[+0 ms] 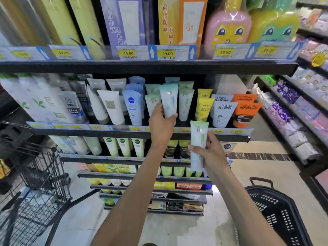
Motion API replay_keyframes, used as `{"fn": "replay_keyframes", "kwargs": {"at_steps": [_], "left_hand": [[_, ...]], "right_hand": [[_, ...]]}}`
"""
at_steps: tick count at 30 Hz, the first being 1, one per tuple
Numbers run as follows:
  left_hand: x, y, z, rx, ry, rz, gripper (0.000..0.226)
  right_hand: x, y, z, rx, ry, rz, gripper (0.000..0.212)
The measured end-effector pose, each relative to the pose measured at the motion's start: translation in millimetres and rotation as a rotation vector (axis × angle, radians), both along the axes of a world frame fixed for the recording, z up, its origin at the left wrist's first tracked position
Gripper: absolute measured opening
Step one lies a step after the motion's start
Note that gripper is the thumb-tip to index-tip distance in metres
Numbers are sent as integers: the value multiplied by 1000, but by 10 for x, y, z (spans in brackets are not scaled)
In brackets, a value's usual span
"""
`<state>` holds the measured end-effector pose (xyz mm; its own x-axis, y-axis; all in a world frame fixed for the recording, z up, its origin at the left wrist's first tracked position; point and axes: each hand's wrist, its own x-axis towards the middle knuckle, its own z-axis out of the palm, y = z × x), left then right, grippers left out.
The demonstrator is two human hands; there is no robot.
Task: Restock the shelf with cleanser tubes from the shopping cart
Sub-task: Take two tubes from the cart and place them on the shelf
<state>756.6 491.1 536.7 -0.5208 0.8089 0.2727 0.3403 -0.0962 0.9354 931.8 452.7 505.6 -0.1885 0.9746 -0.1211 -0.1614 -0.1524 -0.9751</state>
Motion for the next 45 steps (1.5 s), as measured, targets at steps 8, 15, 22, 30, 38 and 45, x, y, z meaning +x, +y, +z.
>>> {"fn": "replay_keyframes", "kwargs": {"at_steps": [8,15,22,30,38,45], "left_hand": [[19,119,-236,-132,194,14,39],[78,142,-304,-196,418,109,45],[77,63,-322,-227,577,179,56],[23,39,-279,-230,536,174,54],[-50,20,-309,-226,550,142,54],[-277,-86,-353,-144,707,94,48]], "right_hand": [[5,124,-54,-4,-1,31,52],[24,157,-120,0,22,28,55],[49,118,-165,-5,37,28,59],[-14,52,-207,-21,6,-19,59],[-157,-27,-113,74,-72,-111,64],[-323,-6,51,203,-181,-234,50]]}}
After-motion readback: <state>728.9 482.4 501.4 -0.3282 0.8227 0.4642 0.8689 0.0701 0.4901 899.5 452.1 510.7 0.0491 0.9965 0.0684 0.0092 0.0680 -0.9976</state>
